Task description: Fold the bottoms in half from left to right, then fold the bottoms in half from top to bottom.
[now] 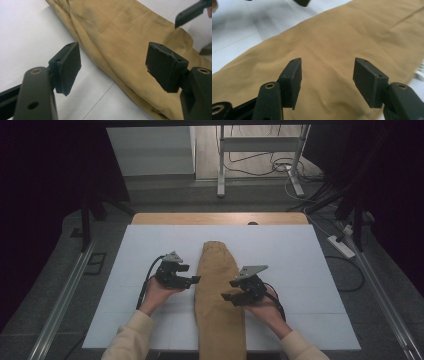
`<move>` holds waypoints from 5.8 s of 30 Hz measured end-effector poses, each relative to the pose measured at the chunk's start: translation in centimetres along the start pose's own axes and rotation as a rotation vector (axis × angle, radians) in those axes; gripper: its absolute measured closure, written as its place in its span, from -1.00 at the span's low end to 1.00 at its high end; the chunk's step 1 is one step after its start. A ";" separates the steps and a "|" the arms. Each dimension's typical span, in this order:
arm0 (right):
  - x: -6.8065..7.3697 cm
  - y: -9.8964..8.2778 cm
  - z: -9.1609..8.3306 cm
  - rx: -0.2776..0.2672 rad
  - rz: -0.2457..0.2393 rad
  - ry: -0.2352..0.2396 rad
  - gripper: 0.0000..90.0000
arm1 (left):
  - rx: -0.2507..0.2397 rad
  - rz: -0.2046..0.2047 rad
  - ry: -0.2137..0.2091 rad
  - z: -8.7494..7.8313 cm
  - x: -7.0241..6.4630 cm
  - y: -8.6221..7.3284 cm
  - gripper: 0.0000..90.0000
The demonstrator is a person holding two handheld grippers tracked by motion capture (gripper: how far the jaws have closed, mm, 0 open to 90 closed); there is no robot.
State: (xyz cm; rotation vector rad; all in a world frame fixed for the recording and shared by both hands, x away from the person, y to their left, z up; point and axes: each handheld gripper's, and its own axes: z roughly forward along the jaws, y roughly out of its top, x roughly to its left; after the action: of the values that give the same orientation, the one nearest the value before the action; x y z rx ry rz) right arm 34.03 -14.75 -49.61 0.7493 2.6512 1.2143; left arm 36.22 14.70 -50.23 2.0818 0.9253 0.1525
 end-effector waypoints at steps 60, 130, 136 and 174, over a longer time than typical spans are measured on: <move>-6.3 1.1 0.3 -0.030 0.108 -0.085 -0.16 | -0.040 -0.005 -0.004 0.8 1.3 2.5 -0.39; -12.4 3.7 6.4 0.055 0.220 -0.123 -0.21 | 0.074 -0.114 0.030 7.0 5.7 4.4 -0.46; -12.2 3.7 6.6 0.072 0.190 -0.132 -0.21 | 0.089 -0.120 0.028 7.5 5.8 4.2 -0.46; -11.4 4.0 6.7 0.076 0.124 -0.051 0.83 | 0.082 -0.072 -0.038 7.7 4.5 4.1 0.73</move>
State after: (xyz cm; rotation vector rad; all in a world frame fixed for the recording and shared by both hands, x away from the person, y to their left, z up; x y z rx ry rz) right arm 47.55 -13.58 -52.14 0.9575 2.6569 1.1111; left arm 44.89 11.15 -53.18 2.1160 0.9962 0.0374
